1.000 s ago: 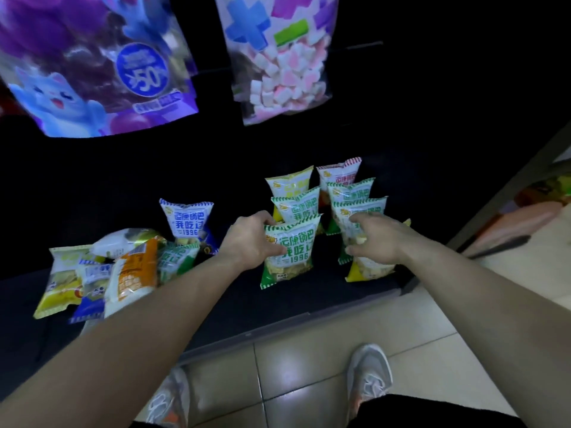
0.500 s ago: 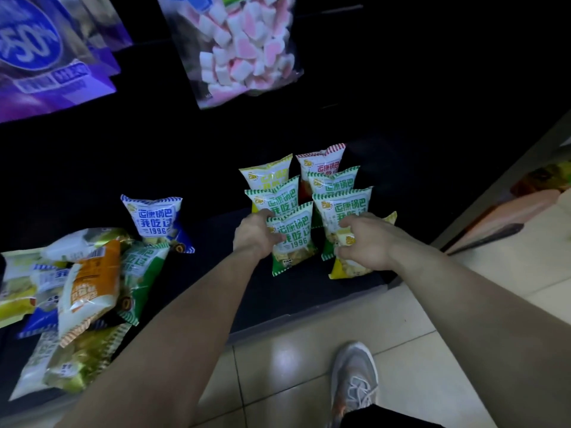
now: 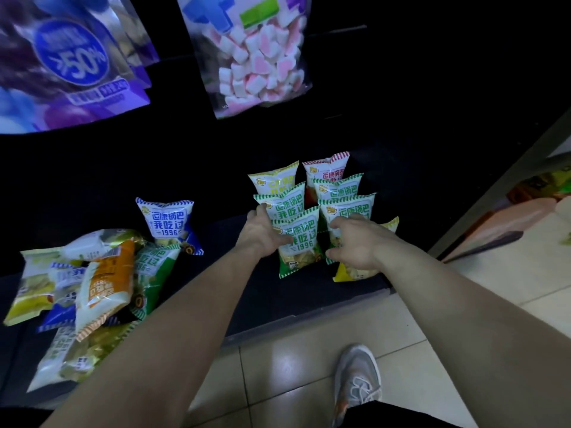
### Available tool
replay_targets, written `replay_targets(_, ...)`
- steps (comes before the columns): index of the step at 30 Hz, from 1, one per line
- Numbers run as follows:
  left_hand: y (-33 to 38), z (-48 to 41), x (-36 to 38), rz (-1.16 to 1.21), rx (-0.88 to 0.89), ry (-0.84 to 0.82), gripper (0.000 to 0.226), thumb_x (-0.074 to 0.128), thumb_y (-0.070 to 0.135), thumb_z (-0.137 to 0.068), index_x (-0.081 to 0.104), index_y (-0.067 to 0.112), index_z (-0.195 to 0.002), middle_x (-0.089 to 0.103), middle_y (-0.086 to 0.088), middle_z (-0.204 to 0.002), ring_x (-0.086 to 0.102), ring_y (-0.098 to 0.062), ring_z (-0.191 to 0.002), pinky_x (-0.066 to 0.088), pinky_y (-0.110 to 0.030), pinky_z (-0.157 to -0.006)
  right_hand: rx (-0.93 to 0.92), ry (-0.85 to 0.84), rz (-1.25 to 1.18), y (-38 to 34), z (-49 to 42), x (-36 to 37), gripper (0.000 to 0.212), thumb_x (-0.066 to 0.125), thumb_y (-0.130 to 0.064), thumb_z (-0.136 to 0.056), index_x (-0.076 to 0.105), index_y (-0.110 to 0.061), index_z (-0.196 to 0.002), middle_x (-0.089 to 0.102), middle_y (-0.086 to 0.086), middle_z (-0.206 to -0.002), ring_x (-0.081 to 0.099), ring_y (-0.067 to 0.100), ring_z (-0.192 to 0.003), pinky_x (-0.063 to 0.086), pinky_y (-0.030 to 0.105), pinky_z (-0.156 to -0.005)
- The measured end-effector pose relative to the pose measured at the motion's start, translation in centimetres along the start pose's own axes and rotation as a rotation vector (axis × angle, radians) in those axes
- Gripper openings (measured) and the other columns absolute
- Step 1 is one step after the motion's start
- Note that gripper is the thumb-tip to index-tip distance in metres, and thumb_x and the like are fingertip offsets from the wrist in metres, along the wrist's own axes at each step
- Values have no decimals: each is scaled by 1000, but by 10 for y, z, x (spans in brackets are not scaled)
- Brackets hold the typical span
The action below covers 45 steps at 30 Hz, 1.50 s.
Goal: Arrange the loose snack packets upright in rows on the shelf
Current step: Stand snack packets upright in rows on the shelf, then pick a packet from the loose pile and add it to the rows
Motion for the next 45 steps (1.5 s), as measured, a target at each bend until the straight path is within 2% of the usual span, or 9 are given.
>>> replay_targets(6,-11,40,-76,-291,116,-74,102,78,52,-73,21,21,-152,31,-7,-151,38,-25,-133,38,-33,-100,-45,41,44,-52,6,-10,66,61,-48,-90,35,-25,-147,30,7,-152,41,30,-132,44,42,-96)
replay_targets(12,-71,103,-146,-473,134,-156,93,72,58,-73,30,23,-149,41,-5,-146,43,-22,-130,38,-30,-103,-163,79,-41,-131,11,-9,75,58,-49,-93,23,-24,-154,25,8,-158,38,32,-136,42,41,-98)
replay_targets(18,-156,129,-196,-388,-40,-148,96,71,60,-75,27,21,-151,38,-5,-151,41,-24,-134,38,-39,-106,-279,53,11,-211,13,14,78,59,-50,-92,19,-26,-155,30,7,-153,44,29,-130,44,42,-98)
replay_targets(25,-196,128,-253,-212,23,59,76,73,50,-79,42,23,-143,53,-2,-137,56,-21,-115,41,-26,-82,-345,11,295,-269,-29,31,73,58,-51,-91,28,-23,-151,34,8,-146,42,30,-128,45,41,-95)
replay_targets(28,-218,117,-264,-209,23,103,71,72,45,-82,42,23,-143,54,-1,-137,56,-22,-116,41,-24,-85,-351,15,244,-301,-67,39,71,59,-50,-92,30,-23,-150,34,8,-147,43,29,-128,44,38,-95)
replay_targets(31,-237,106,-266,-210,23,132,68,69,46,-84,42,26,-143,53,-1,-136,56,-21,-115,45,-30,-89,-335,70,219,-328,-110,50,72,60,-47,-92,30,-18,-150,32,12,-148,41,32,-129,44,43,-100)
replay_targets(37,-262,93,-243,-272,-4,71,69,66,49,-84,38,28,-143,49,0,-137,52,-24,-117,48,-41,-92,-254,214,251,-354,-186,67,86,66,-49,-89,22,-14,-153,29,12,-154,30,32,-138,36,44,-106)
replay_targets(42,-267,87,-236,-252,-15,48,69,66,47,-84,36,29,-144,48,0,-137,50,-23,-120,46,-40,-95,-201,290,441,-356,-209,75,81,70,-61,-76,43,-19,-140,41,13,-139,33,33,-128,32,45,-101)
replay_targets(45,-267,86,-238,-245,-28,49,69,66,45,-86,35,29,-145,46,0,-140,49,-24,-122,46,-41,-96,-199,260,393,-348,-208,80,78,75,-59,-72,46,-23,-135,42,12,-134,37,31,-123,36,44,-98)
Point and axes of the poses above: each hand's wrist, its own z-axis away from the middle knuckle, its own x-axis out of the palm, y = z × x, the point moved 10 cm from there along -z, towards the middle knuckle
